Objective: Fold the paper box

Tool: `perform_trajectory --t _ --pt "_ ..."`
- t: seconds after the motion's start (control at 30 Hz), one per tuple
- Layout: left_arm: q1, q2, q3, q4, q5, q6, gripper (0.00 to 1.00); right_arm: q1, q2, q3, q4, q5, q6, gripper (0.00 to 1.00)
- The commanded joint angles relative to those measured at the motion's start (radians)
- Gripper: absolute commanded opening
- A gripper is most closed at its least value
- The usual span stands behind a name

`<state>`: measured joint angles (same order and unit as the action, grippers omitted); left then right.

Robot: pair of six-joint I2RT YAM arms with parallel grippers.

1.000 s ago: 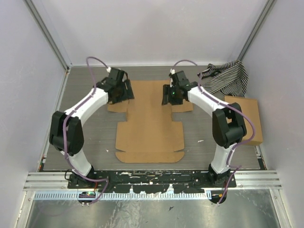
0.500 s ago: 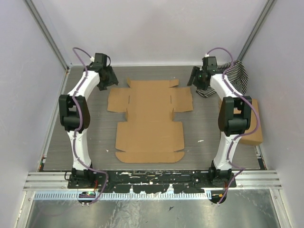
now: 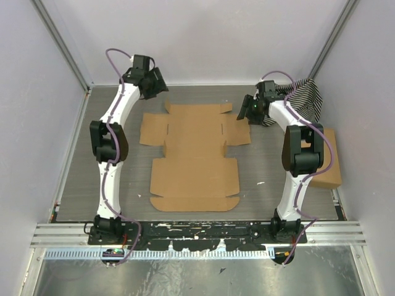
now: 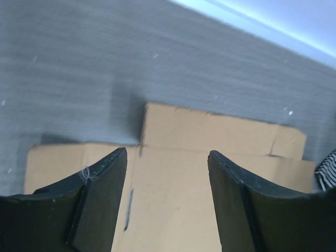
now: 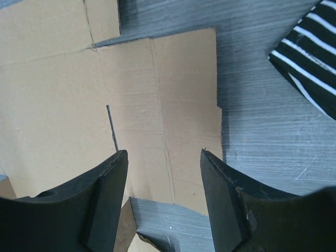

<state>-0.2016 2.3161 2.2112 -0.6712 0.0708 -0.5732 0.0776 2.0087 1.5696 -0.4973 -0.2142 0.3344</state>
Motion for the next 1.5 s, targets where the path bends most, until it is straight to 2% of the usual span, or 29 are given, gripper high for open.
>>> perform_trajectory --t 0.0,0.13,0.5,0.6,0.73,0.8,1.0,1.1,1.23,1.33,1.47 --pt "-0.024 0.124 0.196 -0.081 -0.022 0.022 0.69 0.001 -0.1 -0.02 0.039 -0.04 0.006 0.62" --pt "-0.025 0.202 0.293 -0.137 -0.048 0.032 0.68 0.003 -0.137 -0.044 0.037 -0.048 0.0 0.62" --pt "-0.048 0.252 0.288 -0.12 -0.104 0.06 0.66 0.01 -0.189 -0.066 0.039 -0.064 -0.005 0.62" --pt "-0.051 0.266 0.275 -0.096 -0.099 0.058 0.61 0.014 -0.19 -0.074 0.043 -0.072 -0.005 0.62" --pt "-0.057 0.278 0.248 -0.041 -0.096 0.061 0.5 0.021 -0.187 -0.081 0.046 -0.078 -0.002 0.61" --pt "-0.058 0.297 0.272 -0.048 -0.095 0.068 0.41 0.025 -0.188 -0.084 0.045 -0.077 -0.002 0.61" --pt "-0.059 0.271 0.248 -0.024 -0.087 0.1 0.0 0.027 -0.193 -0.072 0.034 -0.081 -0.003 0.61" --pt "-0.059 0.196 0.153 0.028 -0.093 0.128 0.0 0.026 -0.198 -0.058 0.02 -0.083 -0.004 0.61" --pt "-0.059 0.005 -0.042 0.166 -0.109 0.177 0.0 0.027 -0.207 -0.018 -0.026 -0.076 -0.024 0.61" --pt "-0.058 -0.154 -0.234 0.322 -0.092 0.207 0.0 0.026 -0.233 0.019 -0.078 -0.069 -0.06 0.62" --pt "-0.059 -0.365 -0.52 0.61 -0.03 0.248 0.0 0.026 -0.282 0.056 -0.127 -0.063 -0.101 0.62"
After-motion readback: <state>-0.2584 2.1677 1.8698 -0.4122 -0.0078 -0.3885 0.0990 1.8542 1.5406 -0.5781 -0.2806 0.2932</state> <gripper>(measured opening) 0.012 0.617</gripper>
